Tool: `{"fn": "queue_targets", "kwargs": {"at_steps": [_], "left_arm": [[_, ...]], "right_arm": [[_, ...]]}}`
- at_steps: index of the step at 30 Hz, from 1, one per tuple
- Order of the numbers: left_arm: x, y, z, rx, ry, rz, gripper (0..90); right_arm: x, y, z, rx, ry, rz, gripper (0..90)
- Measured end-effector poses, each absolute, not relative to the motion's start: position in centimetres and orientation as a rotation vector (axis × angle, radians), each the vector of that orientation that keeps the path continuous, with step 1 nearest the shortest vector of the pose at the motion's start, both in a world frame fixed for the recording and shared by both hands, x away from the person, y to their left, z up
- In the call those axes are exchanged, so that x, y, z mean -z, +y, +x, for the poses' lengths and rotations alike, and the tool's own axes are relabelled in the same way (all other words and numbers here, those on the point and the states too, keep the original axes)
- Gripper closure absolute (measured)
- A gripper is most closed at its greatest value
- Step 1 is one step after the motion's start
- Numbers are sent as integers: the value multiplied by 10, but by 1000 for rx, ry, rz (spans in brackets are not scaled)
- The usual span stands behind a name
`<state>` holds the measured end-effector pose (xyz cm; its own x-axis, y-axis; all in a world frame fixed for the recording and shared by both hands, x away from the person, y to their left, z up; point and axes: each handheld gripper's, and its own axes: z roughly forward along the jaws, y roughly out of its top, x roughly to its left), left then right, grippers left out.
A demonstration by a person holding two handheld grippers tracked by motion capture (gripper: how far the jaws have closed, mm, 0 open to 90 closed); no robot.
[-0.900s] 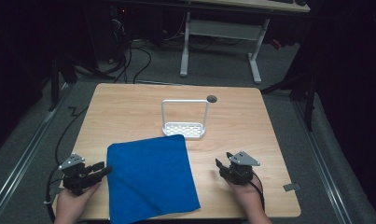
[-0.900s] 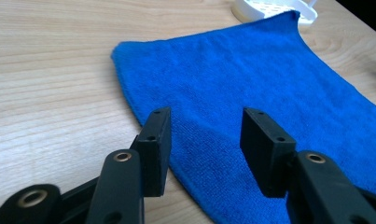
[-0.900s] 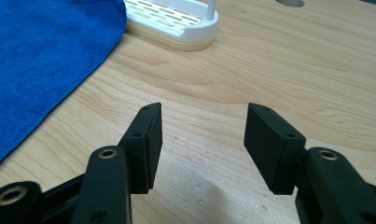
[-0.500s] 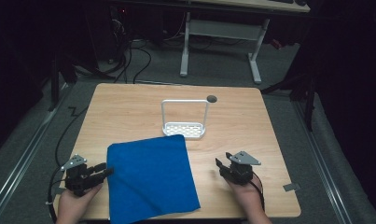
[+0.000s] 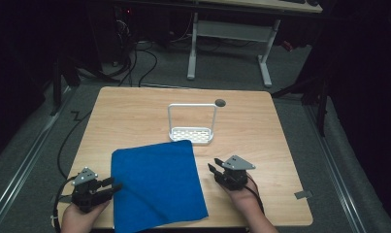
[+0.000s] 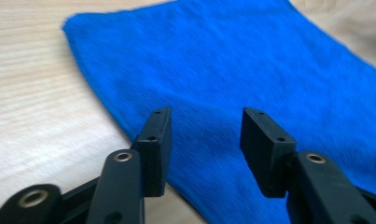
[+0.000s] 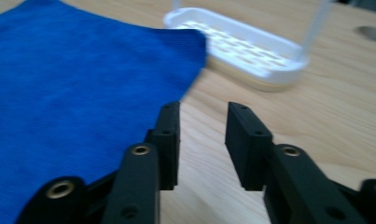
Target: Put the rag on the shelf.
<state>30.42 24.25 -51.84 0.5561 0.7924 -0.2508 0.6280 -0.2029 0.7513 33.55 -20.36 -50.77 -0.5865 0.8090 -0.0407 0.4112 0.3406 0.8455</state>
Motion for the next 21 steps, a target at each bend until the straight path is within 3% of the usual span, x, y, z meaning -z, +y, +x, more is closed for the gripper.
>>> {"fn": "queue_targets", "kwargs": {"at_steps": [1,6,13,21], "left_arm": [[520,235,300,-209,1133,1935,572],[522,211,289,-196,1080,2031,638],[526,209,288,-171,1064,2083,636],[526,209,294,-136,1034,2096,634]], "right_arm": [[507,-191,339,-1171,2200,1042,745],[510,-164,348,-1206,2328,970,869],[523,-145,354,-1111,2461,924,871],[528,-159,350,-1045,2478,969,868]]}}
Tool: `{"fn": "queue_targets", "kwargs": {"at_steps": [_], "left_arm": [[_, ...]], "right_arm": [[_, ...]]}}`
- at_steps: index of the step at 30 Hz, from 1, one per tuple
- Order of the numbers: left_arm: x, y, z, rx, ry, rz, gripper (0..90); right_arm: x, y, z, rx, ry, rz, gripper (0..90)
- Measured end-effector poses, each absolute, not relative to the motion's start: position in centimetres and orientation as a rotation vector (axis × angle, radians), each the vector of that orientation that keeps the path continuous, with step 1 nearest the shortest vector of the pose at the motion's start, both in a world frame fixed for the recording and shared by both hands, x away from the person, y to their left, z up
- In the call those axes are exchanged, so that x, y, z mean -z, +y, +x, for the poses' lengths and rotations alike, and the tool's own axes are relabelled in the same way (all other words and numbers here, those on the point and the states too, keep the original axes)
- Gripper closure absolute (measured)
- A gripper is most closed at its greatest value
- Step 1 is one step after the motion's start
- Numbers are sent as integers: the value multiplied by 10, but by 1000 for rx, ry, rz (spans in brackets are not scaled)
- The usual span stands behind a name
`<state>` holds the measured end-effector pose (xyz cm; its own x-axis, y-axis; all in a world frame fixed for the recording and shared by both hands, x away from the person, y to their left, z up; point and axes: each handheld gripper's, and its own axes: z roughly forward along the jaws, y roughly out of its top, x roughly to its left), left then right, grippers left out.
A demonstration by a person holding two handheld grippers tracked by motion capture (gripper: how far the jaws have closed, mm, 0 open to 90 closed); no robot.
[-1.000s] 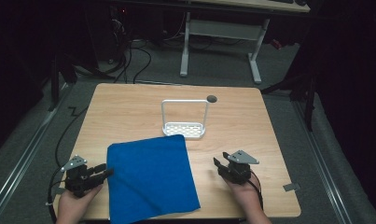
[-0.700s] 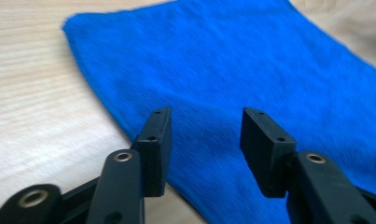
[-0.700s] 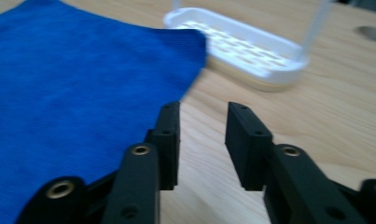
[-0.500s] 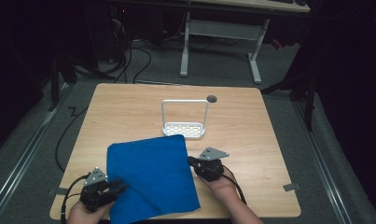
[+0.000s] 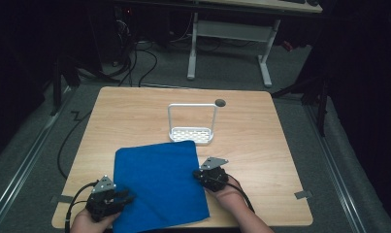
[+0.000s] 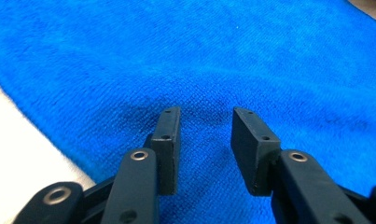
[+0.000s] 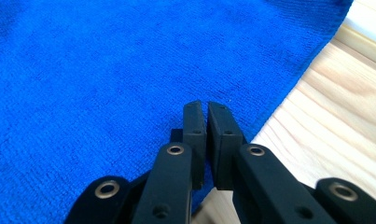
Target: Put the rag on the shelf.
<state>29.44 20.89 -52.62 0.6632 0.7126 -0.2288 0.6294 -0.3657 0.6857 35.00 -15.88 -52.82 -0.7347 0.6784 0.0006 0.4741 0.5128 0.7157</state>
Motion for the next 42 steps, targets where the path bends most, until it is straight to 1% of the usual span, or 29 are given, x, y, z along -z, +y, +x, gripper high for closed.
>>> {"fn": "queue_targets", "kwargs": {"at_steps": [3,5,7,8,9,10,11,13,14,17,20,31,33,34,36,37,39,42], "left_arm": [[526,205,299,-119,1021,2097,634],[526,194,307,-89,980,2113,634],[526,189,309,-74,961,2120,634],[526,179,313,-53,916,2140,634],[526,179,313,-53,916,2140,634],[526,168,316,-35,878,2153,634],[526,168,316,-35,878,2153,634],[526,158,320,-23,837,2171,634],[526,150,321,-12,811,2177,634],[526,146,320,5,798,2175,636],[527,140,309,29,753,2186,642],[528,142,276,52,715,2191,644],[528,142,274,48,713,2191,644],[526,141,272,33,710,2205,647],[524,142,272,-7,716,2177,638],[521,145,274,-48,729,2139,629],[516,149,279,-105,766,2079,604],[512,159,295,-200,847,1997,566]], "right_arm": [[528,-167,347,-1032,2462,990,868],[528,-180,339,-1019,2432,1026,869],[528,-183,337,-1011,2425,1039,868],[528,-195,331,-1001,2396,1066,868],[527,-199,329,-990,2388,1077,868],[527,-206,326,-984,2373,1094,868],[527,-210,325,-980,2363,1113,868],[527,-217,323,-977,2346,1132,869],[527,-227,320,-969,2322,1166,868],[527,-235,317,-970,2304,1187,869],[527,-242,307,-960,2287,1217,868],[524,-247,271,-953,2333,1199,844],[524,-248,268,-962,2339,1196,829],[523,-249,266,-1005,2341,1193,782],[520,-250,268,-1064,2302,1185,770],[520,-251,269,-1078,2289,1184,760],[520,-253,275,-1104,2269,1193,711],[522,-255,280,-1110,2252,1214,668]]}}
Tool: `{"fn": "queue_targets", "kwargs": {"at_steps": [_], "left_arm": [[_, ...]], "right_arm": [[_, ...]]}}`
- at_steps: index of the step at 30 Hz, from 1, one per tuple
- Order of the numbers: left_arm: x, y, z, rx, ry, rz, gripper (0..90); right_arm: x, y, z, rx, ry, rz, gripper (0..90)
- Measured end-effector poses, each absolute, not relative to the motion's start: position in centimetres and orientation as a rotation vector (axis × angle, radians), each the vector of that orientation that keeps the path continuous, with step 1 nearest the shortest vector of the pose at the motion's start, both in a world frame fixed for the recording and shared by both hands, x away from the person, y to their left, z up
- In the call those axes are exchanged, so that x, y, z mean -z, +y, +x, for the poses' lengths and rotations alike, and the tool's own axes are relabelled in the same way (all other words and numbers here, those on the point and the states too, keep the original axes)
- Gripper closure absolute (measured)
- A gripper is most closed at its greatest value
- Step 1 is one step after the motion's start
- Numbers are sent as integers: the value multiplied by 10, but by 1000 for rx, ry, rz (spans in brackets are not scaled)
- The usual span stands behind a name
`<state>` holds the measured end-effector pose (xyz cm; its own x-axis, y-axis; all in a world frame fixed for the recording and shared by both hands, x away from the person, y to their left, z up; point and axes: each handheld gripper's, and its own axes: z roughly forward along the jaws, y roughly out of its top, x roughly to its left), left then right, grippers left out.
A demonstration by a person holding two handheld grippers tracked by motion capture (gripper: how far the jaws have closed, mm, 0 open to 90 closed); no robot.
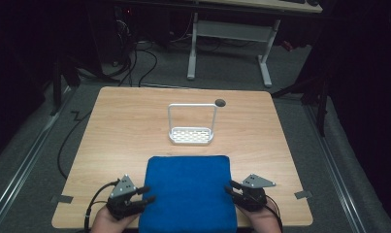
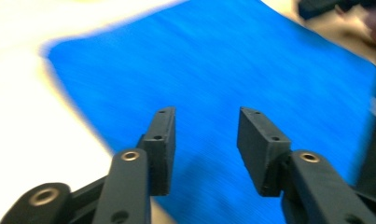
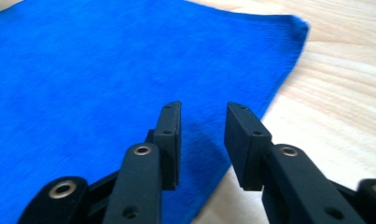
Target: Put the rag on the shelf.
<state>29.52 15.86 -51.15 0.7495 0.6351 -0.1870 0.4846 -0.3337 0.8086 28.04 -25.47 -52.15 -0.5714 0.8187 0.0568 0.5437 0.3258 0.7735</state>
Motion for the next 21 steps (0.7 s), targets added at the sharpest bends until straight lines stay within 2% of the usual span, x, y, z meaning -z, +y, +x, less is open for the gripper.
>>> {"fn": "queue_targets", "kwargs": {"at_steps": [5,6,8,15,16,17,19,20,21], "left_arm": [[512,163,326,-273,950,1962,504],[516,162,341,-342,1007,1976,497],[519,160,359,-341,1075,1973,491],[526,142,398,-330,1146,2010,507],[528,140,401,-322,1157,2024,519],[530,137,403,-323,1162,2013,592],[530,137,403,-321,1169,2009,671],[530,136,401,-292,1172,2010,671],[530,135,399,-285,1166,2014,799]], "right_arm": [[521,-257,286,-1117,2202,1267,649],[520,-256,286,-1116,2195,1276,649],[520,-257,287,-1118,2194,1263,646],[520,-259,287,-1131,2185,1274,635],[520,-260,287,-1130,2186,1266,636],[520,-260,287,-1130,2186,1266,636],[520,-260,287,-1126,2186,1262,635],[520,-260,287,-1124,2184,1266,634],[520,-259,288,-1120,2182,1261,613]]}}
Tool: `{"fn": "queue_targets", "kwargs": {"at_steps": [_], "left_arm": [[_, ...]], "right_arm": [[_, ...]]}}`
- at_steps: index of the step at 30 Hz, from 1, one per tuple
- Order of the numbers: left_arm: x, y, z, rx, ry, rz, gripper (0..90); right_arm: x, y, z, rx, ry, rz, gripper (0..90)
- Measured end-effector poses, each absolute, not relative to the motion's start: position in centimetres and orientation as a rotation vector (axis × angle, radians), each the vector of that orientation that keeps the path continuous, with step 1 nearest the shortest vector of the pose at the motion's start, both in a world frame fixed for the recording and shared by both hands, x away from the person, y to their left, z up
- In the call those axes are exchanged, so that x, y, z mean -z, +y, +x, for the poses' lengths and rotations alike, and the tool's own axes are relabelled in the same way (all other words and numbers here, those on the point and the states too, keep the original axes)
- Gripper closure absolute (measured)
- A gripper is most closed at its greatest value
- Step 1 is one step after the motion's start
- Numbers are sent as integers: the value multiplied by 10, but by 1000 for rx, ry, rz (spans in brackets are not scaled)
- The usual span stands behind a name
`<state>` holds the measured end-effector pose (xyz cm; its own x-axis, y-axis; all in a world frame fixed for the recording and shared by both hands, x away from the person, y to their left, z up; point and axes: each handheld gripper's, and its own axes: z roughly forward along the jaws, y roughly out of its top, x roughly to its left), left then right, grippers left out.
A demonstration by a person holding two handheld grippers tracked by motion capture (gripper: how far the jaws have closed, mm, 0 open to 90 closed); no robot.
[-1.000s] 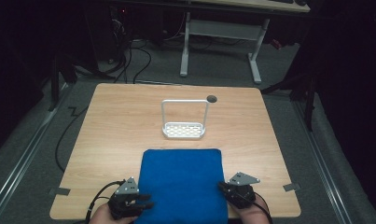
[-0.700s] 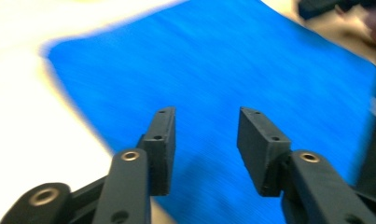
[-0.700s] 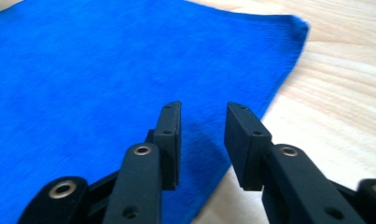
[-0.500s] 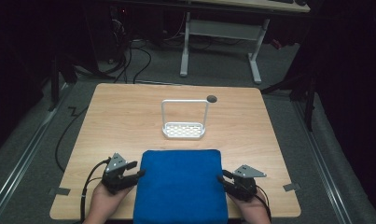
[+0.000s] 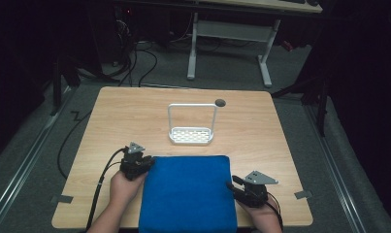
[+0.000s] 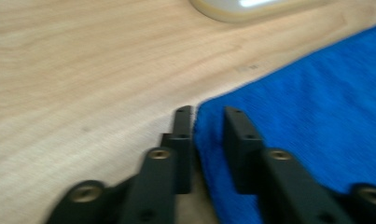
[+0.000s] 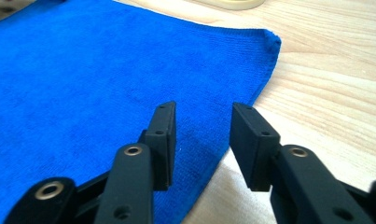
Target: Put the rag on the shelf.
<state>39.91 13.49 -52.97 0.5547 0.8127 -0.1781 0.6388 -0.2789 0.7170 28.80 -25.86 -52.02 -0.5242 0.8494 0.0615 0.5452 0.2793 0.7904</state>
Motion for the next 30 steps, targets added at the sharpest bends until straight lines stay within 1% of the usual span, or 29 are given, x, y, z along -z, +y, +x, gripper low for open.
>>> {"fn": "queue_targets", "kwargs": {"at_steps": [1,2,5,6,8,9,10,11,12,14,15,16,17,18,20,24,30], "left_arm": [[531,134,392,-292,1154,2012,842],[533,134,388,-289,1150,1999,862],[534,136,381,-304,1145,1984,872],[534,136,378,-316,1141,1985,872],[535,133,374,-343,1107,2002,872],[535,133,374,-343,1107,2002,872],[535,133,374,-348,1104,2007,872],[535,133,374,-350,1103,2007,871],[535,133,374,-348,1103,2004,871],[535,135,374,-338,1107,1994,871],[535,135,374,-338,1107,1994,871],[535,136,375,-331,1109,1986,871],[535,136,375,-321,1111,1981,871],[535,136,375,-317,1110,1976,870],[535,138,375,-307,1111,1967,871],[533,143,373,-309,1110,1904,871],[527,146,365,-404,1090,1838,871]], "right_arm": [[521,-258,289,-1112,2173,1257,600],[521,-257,290,-1111,2165,1262,582],[522,-255,297,-1110,2143,1267,536],[520,-252,313,-1122,2111,1307,497],[518,-249,332,-1118,2071,1324,480],[518,-249,332,-1118,2071,1324,480],[517,-247,342,-1105,2050,1327,481],[519,-242,363,-1048,2045,1366,485],[520,-239,368,-1016,2051,1377,490],[525,-236,378,-968,2077,1406,543],[525,-236,378,-968,2077,1406,543],[527,-234,380,-960,2088,1420,568],[530,-232,380,-943,2106,1427,624],[531,-231,378,-933,2099,1394,719],[529,-228,371,-931,2104,1366,866],[521,-228,356,-1009,2080,1315,871],[508,-227,336,-1096,2022,1249,875]]}}
